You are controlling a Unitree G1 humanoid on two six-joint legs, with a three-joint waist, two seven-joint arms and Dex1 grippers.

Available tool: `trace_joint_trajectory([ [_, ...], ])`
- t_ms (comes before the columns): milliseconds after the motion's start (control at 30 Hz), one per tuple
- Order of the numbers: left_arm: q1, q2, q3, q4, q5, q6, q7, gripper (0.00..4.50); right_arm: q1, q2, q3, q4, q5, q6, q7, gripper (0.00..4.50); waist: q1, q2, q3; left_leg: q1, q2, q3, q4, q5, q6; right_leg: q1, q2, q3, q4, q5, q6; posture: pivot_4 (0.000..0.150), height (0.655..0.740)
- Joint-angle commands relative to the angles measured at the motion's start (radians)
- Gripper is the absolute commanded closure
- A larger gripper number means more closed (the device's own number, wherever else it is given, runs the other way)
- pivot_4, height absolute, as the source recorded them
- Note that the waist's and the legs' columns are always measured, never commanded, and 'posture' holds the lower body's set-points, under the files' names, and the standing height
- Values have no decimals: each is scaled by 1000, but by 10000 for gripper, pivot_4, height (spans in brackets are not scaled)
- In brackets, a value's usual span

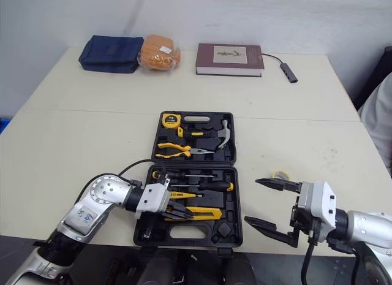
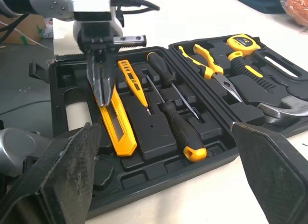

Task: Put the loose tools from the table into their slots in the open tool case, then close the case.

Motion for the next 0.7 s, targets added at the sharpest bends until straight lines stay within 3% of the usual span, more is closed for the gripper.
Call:
trace_joint_trajectory([
  [33, 3, -7, -11, 17, 29, 46, 39, 44517, 7, 4, -36, -31, 10, -12, -7, 0, 0, 0, 0, 0, 0, 0, 0, 0, 0, 0, 0, 0, 0, 0, 0, 1500, 7400],
  [533, 41, 30, -58, 70, 94, 232, 119, 44517, -3, 8, -21, -19, 3, -20, -16, 0, 1, 8, -9, 6, 0, 0, -1, 0, 1, 6, -1, 0, 0, 0, 0, 1500, 7400],
  [700, 73, 39, -76, 83, 96, 314, 151, 44517, -7, 10, -18, -13, 2, -21, -15, 0, -1, 10, -13, 19, 1, -1, -4, -5, -6, 19, -1, 0, -5, -1, -2, 1500, 7400],
])
